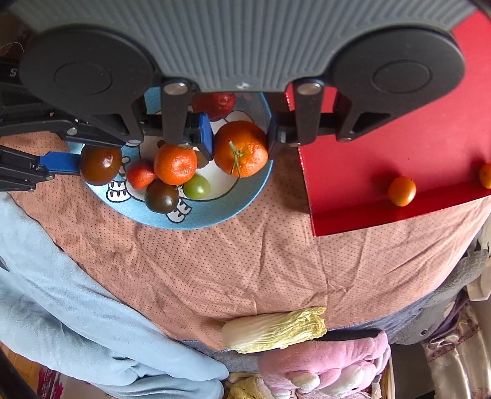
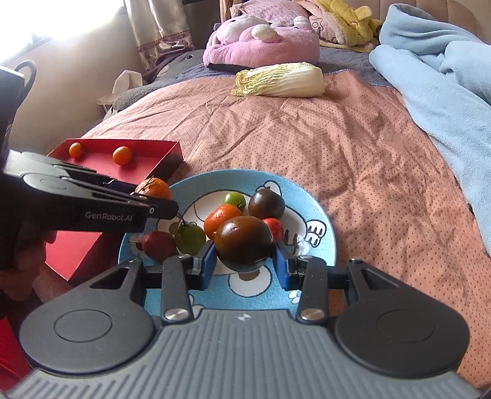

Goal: Organize fruits
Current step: 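Carry the dark brown tomato to the plate with the right tool while the left carries the orange, then open the right tool over the plate while the left tool releases the orange onto it, then withdraw both tools from the plate back over the red tray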

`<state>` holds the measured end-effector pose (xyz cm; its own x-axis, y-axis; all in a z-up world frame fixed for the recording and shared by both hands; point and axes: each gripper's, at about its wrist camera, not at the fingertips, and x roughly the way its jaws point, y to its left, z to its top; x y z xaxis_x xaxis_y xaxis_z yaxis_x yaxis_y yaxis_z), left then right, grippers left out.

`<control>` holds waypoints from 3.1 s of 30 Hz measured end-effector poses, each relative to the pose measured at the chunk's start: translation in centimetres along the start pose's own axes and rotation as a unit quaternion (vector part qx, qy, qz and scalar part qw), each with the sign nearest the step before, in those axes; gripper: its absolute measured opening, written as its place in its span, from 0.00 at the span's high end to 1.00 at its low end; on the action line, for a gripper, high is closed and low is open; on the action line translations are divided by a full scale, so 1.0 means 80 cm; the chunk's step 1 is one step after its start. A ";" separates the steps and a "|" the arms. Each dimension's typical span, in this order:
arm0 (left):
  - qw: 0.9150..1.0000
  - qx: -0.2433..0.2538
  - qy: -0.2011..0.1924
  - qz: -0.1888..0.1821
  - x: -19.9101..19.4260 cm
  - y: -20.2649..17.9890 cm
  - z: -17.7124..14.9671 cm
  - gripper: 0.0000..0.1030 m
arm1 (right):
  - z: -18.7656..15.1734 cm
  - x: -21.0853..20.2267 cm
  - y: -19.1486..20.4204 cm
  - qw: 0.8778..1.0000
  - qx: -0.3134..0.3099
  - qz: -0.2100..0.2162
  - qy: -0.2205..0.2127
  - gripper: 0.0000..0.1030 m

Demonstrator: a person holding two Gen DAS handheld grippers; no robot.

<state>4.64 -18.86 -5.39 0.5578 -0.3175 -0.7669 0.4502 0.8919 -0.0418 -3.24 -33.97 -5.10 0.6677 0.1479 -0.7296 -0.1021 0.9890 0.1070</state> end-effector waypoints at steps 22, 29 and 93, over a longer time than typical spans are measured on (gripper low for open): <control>1.000 0.014 0.015 0.010 0.019 -0.019 0.007 0.61 | -0.017 0.004 0.000 1.000 0.009 -0.004 0.013 0.50; 1.000 0.017 -0.003 0.012 0.001 -0.021 0.007 0.38 | -0.010 -0.013 0.010 1.000 0.003 -0.011 -0.006 0.30; 0.968 -0.203 -0.023 0.142 -0.070 0.342 -0.024 0.36 | 0.149 0.202 0.259 0.996 -0.069 0.056 0.021 0.47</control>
<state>12.54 7.96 -3.45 0.6539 -0.0469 -0.7552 -0.0324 0.9954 -0.0899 14.26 -11.02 -6.64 0.6149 0.2541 -0.7465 -0.2763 0.9561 0.0978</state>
